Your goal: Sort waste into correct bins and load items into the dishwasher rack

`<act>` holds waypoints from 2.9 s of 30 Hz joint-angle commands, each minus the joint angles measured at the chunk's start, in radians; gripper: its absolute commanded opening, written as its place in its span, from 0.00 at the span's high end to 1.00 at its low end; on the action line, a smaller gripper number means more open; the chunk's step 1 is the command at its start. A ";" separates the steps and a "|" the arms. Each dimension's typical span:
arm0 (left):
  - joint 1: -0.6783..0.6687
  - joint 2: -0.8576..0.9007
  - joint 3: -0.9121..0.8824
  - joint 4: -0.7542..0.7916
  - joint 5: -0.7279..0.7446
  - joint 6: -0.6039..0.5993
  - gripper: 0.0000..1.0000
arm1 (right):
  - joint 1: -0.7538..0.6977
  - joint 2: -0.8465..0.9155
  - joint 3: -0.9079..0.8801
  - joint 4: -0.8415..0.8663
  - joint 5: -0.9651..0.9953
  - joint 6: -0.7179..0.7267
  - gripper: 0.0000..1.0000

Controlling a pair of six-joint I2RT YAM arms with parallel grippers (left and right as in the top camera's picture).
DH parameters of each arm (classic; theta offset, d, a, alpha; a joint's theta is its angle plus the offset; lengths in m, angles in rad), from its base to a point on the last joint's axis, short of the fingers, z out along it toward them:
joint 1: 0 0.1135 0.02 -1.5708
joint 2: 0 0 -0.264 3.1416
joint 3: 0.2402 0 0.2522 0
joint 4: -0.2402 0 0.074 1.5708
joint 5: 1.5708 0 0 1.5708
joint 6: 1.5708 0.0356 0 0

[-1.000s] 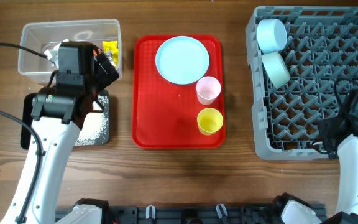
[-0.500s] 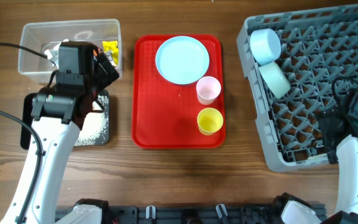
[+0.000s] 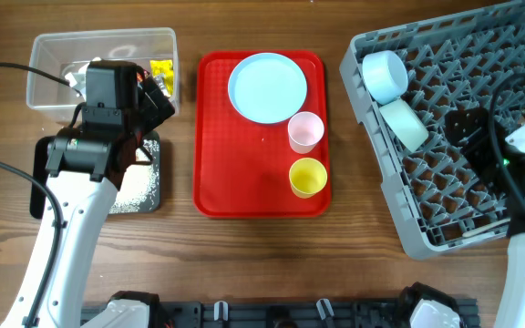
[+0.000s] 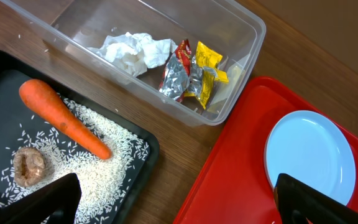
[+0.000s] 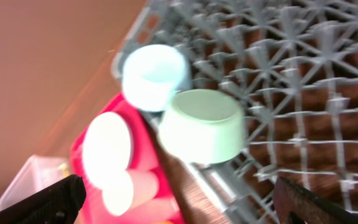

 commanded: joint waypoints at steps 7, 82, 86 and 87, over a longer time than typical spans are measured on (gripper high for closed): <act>0.005 0.004 0.003 0.002 0.002 0.004 0.00 | 0.004 0.011 0.009 -0.035 -0.100 -0.040 0.01; 0.004 0.188 0.003 0.017 0.394 0.110 0.00 | 0.792 0.990 1.000 -0.035 0.393 -0.237 0.07; 0.004 0.188 0.002 -0.002 0.379 0.109 0.00 | 0.756 1.121 1.000 -0.035 0.290 -0.253 0.19; 0.004 0.188 0.002 -0.001 0.379 0.109 0.00 | 0.754 1.139 1.000 -0.035 0.290 -0.254 0.25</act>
